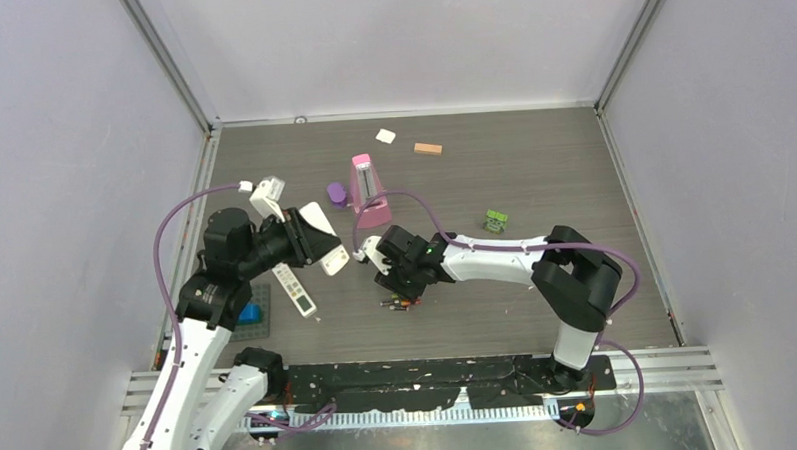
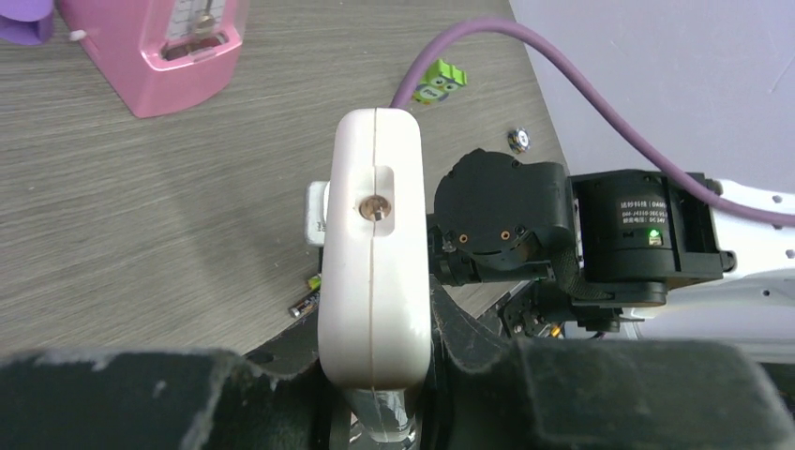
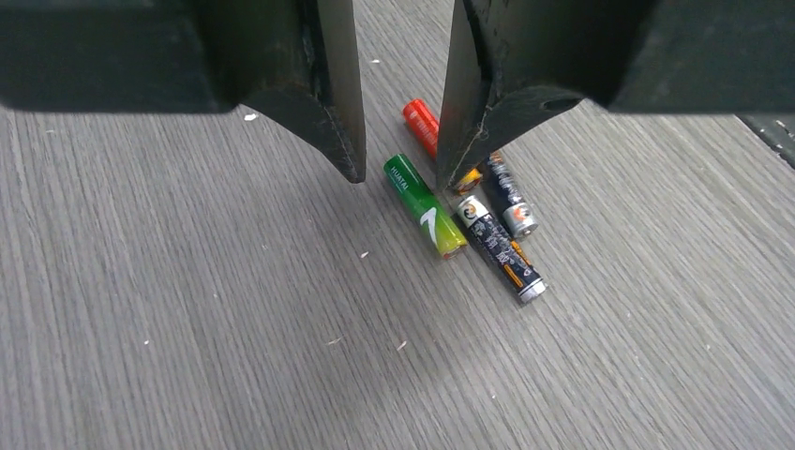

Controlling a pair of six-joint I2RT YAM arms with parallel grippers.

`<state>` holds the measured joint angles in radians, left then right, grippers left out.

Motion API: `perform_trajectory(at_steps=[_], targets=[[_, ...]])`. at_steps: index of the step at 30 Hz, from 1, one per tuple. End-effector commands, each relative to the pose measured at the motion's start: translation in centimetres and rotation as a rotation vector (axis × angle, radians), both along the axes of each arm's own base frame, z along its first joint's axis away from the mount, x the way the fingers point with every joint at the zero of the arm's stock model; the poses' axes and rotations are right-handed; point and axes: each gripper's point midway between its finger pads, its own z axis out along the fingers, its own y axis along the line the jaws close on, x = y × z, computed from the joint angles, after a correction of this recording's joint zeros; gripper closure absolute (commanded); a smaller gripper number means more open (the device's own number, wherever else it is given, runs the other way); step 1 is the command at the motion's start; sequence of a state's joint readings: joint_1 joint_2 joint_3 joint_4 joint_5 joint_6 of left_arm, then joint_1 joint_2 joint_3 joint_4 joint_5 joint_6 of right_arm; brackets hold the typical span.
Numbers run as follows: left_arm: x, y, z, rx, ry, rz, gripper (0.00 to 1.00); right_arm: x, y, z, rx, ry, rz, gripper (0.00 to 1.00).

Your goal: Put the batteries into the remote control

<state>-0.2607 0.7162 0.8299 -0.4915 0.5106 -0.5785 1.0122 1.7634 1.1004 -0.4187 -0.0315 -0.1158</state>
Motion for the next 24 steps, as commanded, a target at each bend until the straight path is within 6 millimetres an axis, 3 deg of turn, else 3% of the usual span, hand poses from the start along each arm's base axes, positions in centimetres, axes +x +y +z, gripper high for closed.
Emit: perform_trajectory(at_steps=[1, 9, 14, 20, 24], targets=[[0.2, 0.4, 2.7, -0.045, -0.056, 0.018, 1.0, 1.0, 1.6, 0.9, 0.041, -0.039, 0.022, 0.62], [0.6, 0.6, 2.8, -0.058, -0.054, 0.03, 1.0, 1.6, 1.9, 0.4, 0.039, -0.049, -0.017, 0.75], [0.8, 0.8, 2.8, -0.058, -0.058, 0.041, 1.0, 2.1, 1.6, 0.4, 0.028, -0.071, -0.044, 0.89], [1.0, 1.1, 2.5, -0.052, -0.055, 0.063, 1.0, 2.5, 2.0, 1.9, 0.086, -0.067, -0.104, 0.94], [1.4, 1.5, 2.4, -0.048, -0.079, 0.092, 1.0, 2.8, 2.4, 4.3, 0.194, -0.006, -0.187, 0.94]])
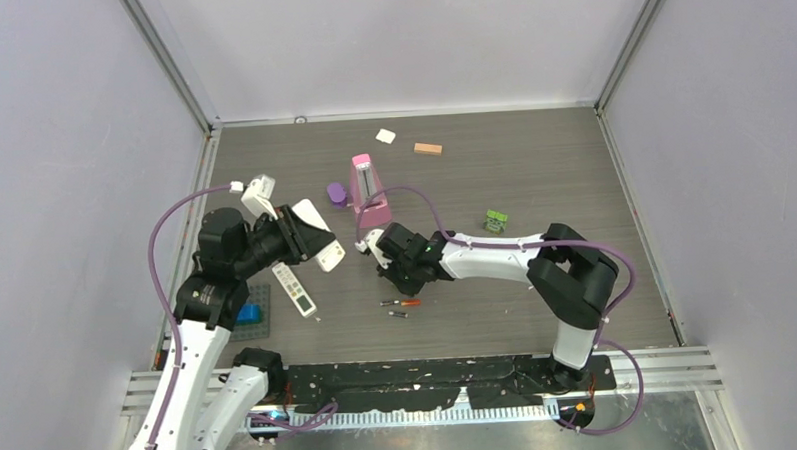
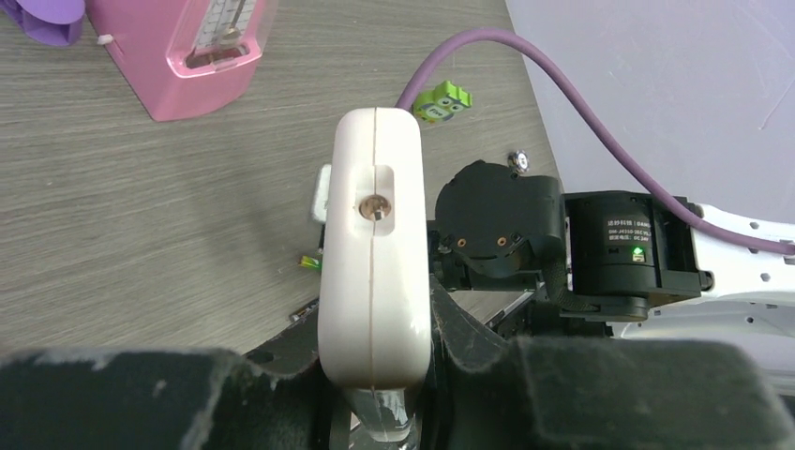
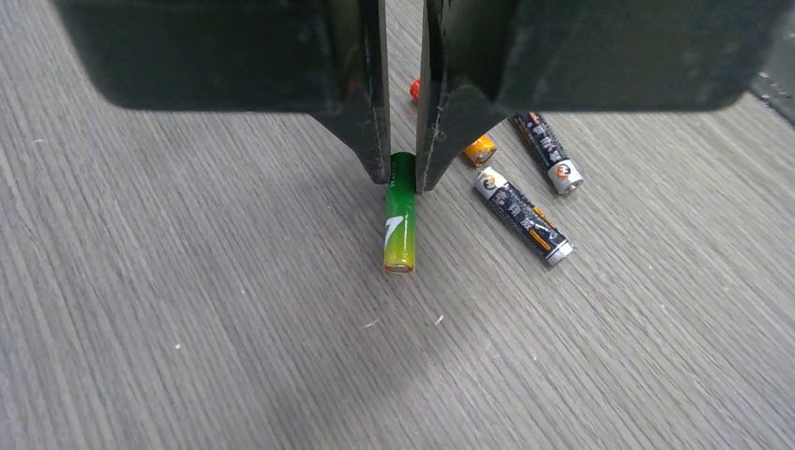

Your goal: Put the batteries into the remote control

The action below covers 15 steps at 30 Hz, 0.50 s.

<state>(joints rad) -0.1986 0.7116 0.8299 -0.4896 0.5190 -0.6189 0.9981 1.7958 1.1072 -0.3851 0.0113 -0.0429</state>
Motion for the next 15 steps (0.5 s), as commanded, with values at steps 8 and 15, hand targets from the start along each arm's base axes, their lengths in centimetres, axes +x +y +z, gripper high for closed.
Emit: perform_trajectory(at_steps=[8, 15], targets=[[3.2, 0.7, 4.8, -0.134, -0.31, 0.123, 1.0, 2.5, 2.9, 14.8, 0.541, 0.142, -0.289, 0.95], [5.8, 1.3, 6.9, -0.255, -0.369, 0.237, 1.0, 2.4, 3.5, 23.2, 0.773, 0.329, -0.581, 0.95]])
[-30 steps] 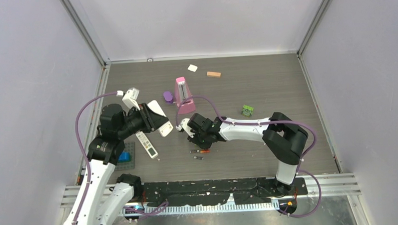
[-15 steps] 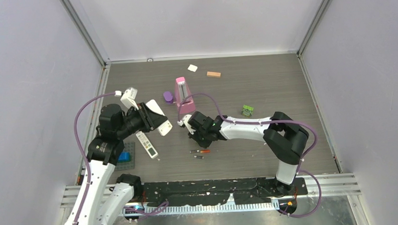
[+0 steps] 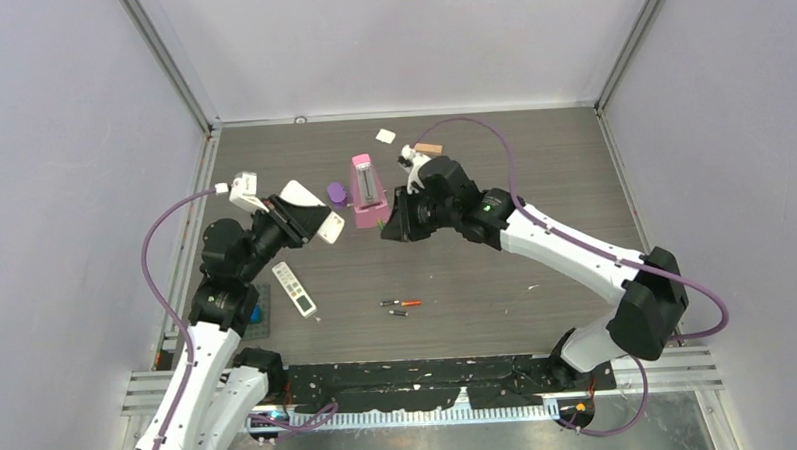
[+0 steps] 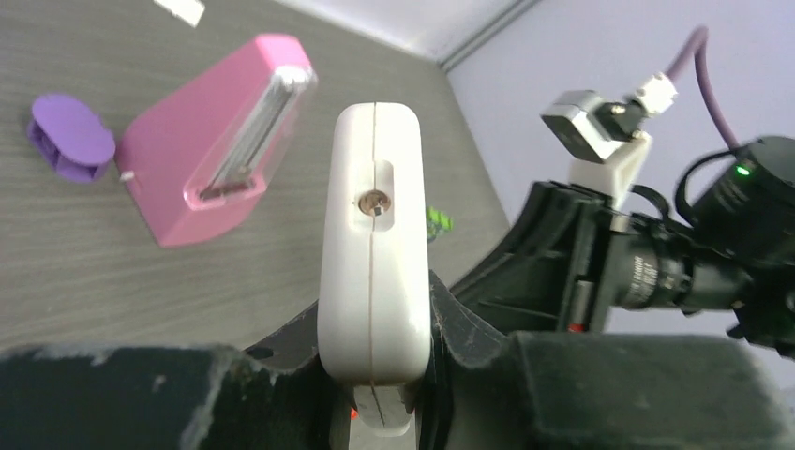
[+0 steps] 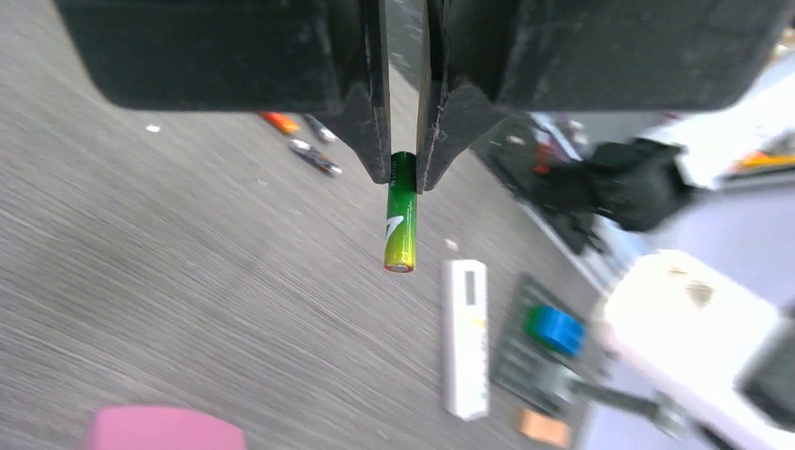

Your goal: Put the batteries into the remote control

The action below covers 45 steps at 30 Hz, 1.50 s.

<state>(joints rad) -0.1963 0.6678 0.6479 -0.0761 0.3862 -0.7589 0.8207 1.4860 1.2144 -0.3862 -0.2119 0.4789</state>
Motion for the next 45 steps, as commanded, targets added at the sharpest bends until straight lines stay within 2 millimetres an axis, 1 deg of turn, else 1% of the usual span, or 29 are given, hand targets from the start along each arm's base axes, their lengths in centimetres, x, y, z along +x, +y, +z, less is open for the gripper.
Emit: perform_trajectory(at_steps=[1, 5, 7, 9, 12, 14, 19, 27, 38, 45], targets=[[2.2, 0.4, 5.4, -0.124, -0.185, 0.084, 1.0, -0.6, 1.8, 7.1, 0.237, 0.188, -0.166, 0.95], [3.1, -0.7, 5.4, -0.161, -0.194, 0.066, 1.0, -1.3, 2.8, 9.3, 0.381, 0.33, -0.256, 0.94], [3.3, -1.4, 5.2, -0.173, -0.187, 0.05, 1.0, -1.7, 3.0, 10.7, 0.435, 0.353, -0.29, 0.95], [3.4, -1.8, 5.0, -0.176, -0.175, 0.046, 1.0, -2.0, 3.2, 11.4, 0.449, 0.377, -0.318, 0.95], [3.5, -2.5, 4.6, -0.174, -0.167, 0.035, 1.0, -2.6, 3.7, 11.9, 0.473, 0.423, -0.353, 0.95], [3.5, -2.8, 4.5, -0.177, -0.167, 0.026, 1.0, -2.7, 3.8, 12.2, 0.481, 0.436, -0.373, 0.95], [3.3, -3.4, 4.3, -0.173, -0.171, 0.006, 1.0, -2.3, 4.1, 12.6, 0.496, 0.444, -0.406, 0.95], [3.0, -3.5, 3.9, -0.153, -0.17, -0.004, 1.0, -1.8, 5.0, 14.5, 0.541, 0.404, -0.389, 0.95], [2.8, -3.7, 3.8, -0.15, -0.158, -0.019, 1.0, -1.6, 6.2, 13.1, 0.515, 0.438, -0.373, 0.95], [2.7, -3.7, 3.9, -0.151, -0.155, -0.024, 1.0, -1.5, 6.7, 11.7, 0.5, 0.478, -0.39, 0.94]])
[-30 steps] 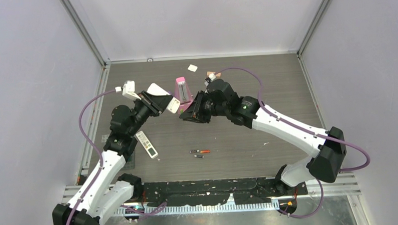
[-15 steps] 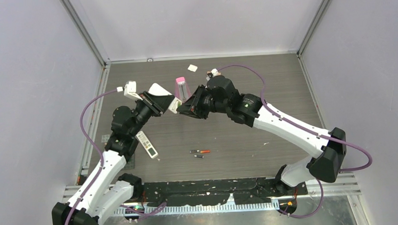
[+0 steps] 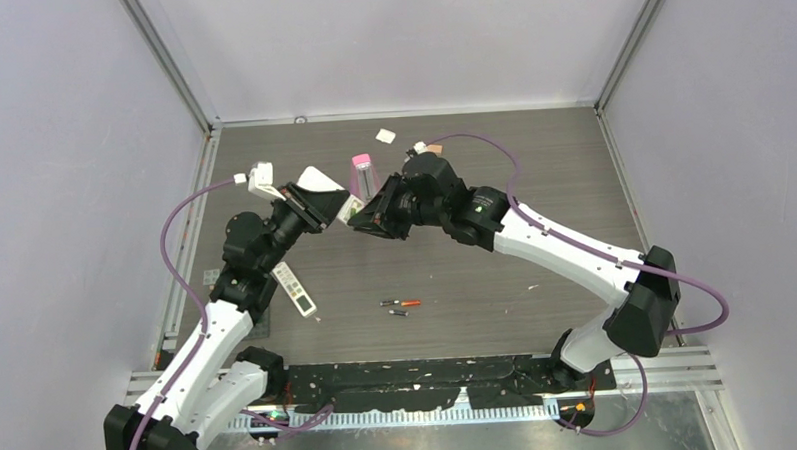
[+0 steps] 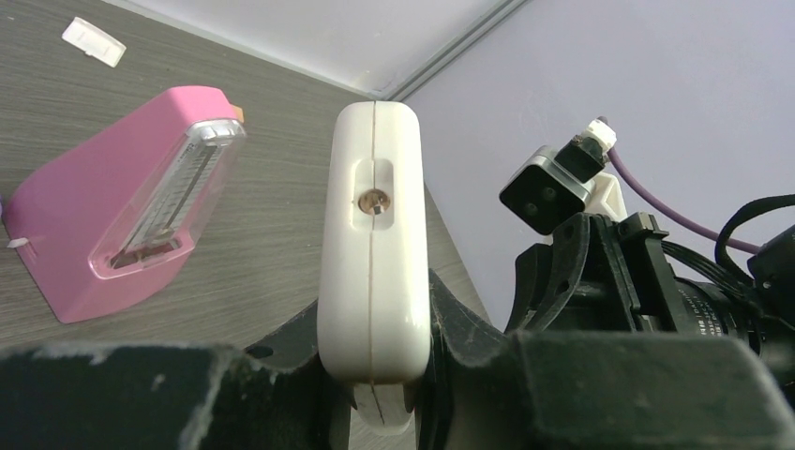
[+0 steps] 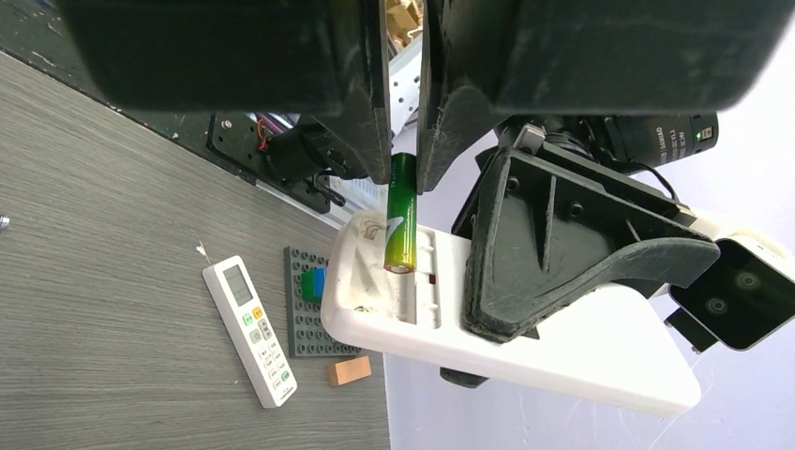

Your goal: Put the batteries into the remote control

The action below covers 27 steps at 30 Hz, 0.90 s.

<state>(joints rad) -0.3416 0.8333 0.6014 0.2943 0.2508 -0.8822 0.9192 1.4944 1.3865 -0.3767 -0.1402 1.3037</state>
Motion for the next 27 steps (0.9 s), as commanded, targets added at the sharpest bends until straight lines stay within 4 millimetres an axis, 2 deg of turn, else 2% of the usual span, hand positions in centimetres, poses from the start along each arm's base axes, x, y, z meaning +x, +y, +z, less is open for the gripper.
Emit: perform_trajectory(at_steps=[1, 11, 19, 27], targets=[[-0.4, -0.1, 2.0, -0.009, -0.071, -0.012, 1.0, 0.3, 0.8, 2.0, 0.067, -0.012, -0.013, 0.94], [-0.5, 0.0, 2.2, -0.009, -0.074, -0.008, 1.0, 0.0, 1.2, 0.8, 0.118, 0.118, -0.044, 0.95], [-0.6, 0.0, 2.3, -0.007, -0.074, -0.008, 1.0, 0.4, 0.4, 0.4, 0.113, 0.137, -0.108, 0.94], [-0.7, -0.1, 2.1, -0.007, -0.056, -0.018, 1.0, 0.6, 0.7, -0.6, 0.105, 0.165, -0.116, 0.94]])
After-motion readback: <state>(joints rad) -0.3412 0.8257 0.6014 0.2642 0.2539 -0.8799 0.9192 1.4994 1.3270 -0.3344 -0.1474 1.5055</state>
